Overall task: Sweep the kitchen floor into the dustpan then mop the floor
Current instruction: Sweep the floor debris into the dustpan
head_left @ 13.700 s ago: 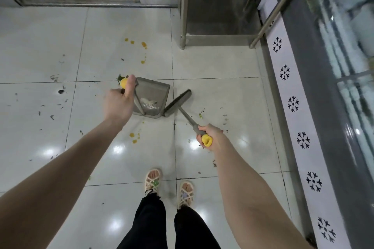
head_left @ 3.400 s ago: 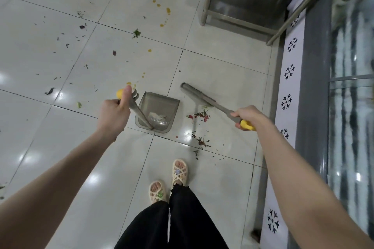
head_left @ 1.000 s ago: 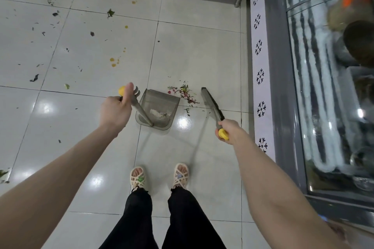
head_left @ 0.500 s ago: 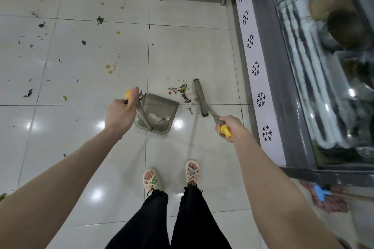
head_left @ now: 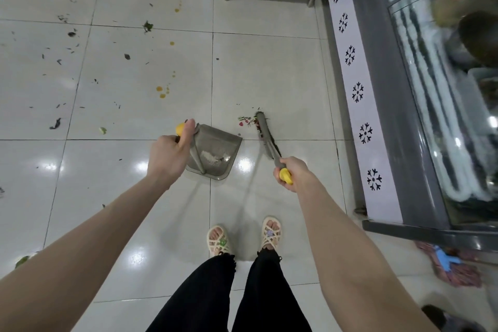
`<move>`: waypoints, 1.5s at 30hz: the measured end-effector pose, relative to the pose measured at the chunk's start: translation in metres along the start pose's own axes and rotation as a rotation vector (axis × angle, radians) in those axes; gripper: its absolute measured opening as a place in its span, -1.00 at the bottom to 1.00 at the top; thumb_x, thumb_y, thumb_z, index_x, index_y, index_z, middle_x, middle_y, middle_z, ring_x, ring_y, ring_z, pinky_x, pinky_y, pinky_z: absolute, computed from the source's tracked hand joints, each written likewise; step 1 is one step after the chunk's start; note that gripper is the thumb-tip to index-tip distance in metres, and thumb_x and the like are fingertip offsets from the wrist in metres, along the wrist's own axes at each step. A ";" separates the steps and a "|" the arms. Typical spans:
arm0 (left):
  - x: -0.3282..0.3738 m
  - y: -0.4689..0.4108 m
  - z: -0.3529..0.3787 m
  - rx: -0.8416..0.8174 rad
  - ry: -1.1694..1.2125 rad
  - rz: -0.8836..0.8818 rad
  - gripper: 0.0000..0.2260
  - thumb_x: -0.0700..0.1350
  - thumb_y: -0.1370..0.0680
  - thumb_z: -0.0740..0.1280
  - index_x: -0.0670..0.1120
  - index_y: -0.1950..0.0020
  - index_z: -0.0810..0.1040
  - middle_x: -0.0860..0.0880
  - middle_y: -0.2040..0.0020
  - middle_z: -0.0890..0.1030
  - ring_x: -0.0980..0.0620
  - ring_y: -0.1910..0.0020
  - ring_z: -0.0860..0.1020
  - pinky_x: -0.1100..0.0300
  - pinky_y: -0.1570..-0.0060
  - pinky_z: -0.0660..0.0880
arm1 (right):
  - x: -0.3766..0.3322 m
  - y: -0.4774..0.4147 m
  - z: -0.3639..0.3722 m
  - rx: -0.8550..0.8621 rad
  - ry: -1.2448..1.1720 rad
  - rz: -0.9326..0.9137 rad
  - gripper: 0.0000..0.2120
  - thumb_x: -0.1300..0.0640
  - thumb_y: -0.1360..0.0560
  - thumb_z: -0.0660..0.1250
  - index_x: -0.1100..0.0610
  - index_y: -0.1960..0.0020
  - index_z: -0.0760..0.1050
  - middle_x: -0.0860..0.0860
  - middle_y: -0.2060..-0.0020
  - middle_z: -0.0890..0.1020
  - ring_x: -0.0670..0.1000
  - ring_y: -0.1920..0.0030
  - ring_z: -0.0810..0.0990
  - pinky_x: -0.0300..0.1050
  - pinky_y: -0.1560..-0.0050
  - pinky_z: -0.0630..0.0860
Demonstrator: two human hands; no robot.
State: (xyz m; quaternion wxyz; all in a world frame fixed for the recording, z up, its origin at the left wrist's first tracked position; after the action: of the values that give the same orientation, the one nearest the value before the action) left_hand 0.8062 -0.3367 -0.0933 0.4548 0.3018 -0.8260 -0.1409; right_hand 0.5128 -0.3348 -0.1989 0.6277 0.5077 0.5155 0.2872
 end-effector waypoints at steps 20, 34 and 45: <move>0.016 -0.030 -0.021 0.112 0.005 -0.089 -0.44 0.36 -0.53 0.10 -0.14 0.24 0.44 -0.14 0.34 0.37 -0.06 0.37 0.33 0.14 0.41 0.22 | -0.123 -0.018 0.011 0.155 0.366 -0.196 -0.81 0.35 -0.53 0.27 0.24 0.25 0.40 0.21 0.05 0.45 0.11 0.28 0.45 -0.28 0.64 0.45; 0.043 -0.030 -0.026 0.137 0.007 -0.091 -0.39 0.37 -0.53 0.10 -0.19 0.27 0.43 -0.15 0.34 0.39 -0.09 0.38 0.37 0.15 0.44 0.25 | -0.133 0.003 0.005 0.038 0.583 -0.112 -0.90 0.30 -0.55 0.26 0.27 -0.06 0.41 0.19 0.11 0.47 0.05 0.46 0.48 -0.32 0.66 0.39; 0.029 -0.027 -0.035 0.188 0.082 -0.102 -0.40 0.38 -0.52 0.10 -0.16 0.25 0.44 -0.14 0.35 0.37 -0.07 0.39 0.36 0.09 0.35 0.32 | -0.156 -0.013 0.020 0.094 0.640 -0.225 -0.82 0.31 -0.53 0.30 0.22 0.24 0.40 0.19 0.04 0.47 0.08 0.32 0.48 -0.29 0.64 0.45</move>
State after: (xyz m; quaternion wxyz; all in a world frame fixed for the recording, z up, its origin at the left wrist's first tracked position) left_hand 0.8338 -0.3750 -0.0687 0.4500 0.3902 -0.7999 -0.0735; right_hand 0.4819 -0.4839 -0.1561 0.4379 0.3603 0.7517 0.3368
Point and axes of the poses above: each hand's wrist, its own y-axis away from the middle knuckle, its own z-axis out of the palm, x = y × z, the point moved 6 cm from there along -y, towards the middle knuckle
